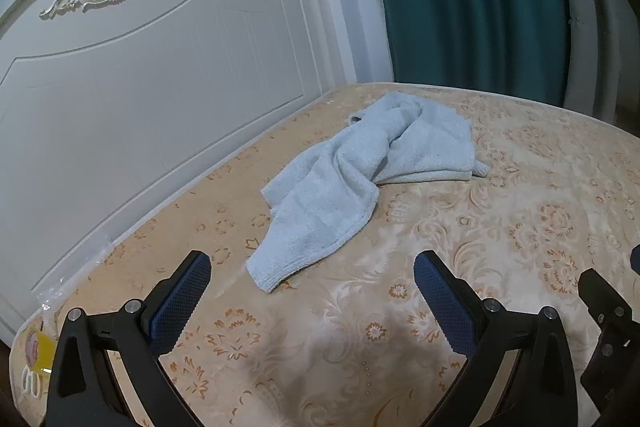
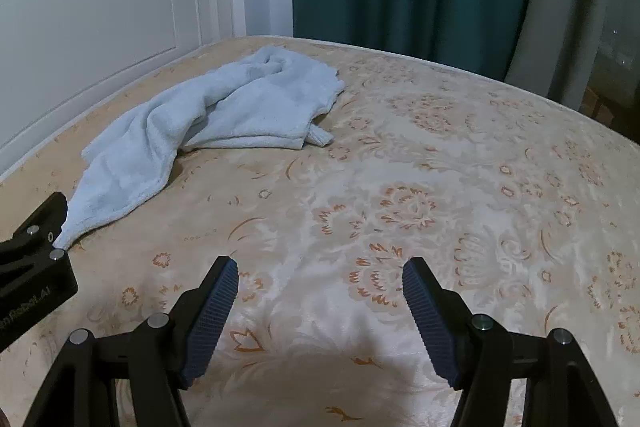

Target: Fold clothes

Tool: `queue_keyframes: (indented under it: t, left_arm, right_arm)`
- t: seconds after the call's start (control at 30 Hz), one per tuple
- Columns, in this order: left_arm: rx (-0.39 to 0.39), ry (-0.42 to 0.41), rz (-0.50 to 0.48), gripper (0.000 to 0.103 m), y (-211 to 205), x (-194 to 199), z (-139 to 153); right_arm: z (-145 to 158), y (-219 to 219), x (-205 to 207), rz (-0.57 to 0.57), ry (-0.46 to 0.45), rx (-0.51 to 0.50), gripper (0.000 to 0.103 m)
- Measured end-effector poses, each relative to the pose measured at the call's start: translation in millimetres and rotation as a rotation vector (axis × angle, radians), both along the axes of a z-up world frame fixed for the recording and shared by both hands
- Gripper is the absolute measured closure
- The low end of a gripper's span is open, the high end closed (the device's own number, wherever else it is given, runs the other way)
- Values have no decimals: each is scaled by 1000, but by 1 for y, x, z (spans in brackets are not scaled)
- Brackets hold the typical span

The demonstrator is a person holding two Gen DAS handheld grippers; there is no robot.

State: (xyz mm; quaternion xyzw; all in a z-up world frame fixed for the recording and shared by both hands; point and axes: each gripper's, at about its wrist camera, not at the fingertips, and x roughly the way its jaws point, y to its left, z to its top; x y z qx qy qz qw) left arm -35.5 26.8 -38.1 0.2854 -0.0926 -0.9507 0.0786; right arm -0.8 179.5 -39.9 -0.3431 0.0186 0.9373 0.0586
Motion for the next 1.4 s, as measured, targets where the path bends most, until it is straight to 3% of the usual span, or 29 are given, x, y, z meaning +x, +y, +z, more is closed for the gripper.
queue_keyframes:
  t: [0.33, 1.4]
  left_arm:
    - [14, -23, 18, 0, 4, -7, -6]
    - [-44, -57, 29, 0, 20, -16, -18]
  right_arm:
    - [-9, 2, -3, -7, -16, -4, 32]
    - [-16, 11, -6, -14, -39, -24, 32]
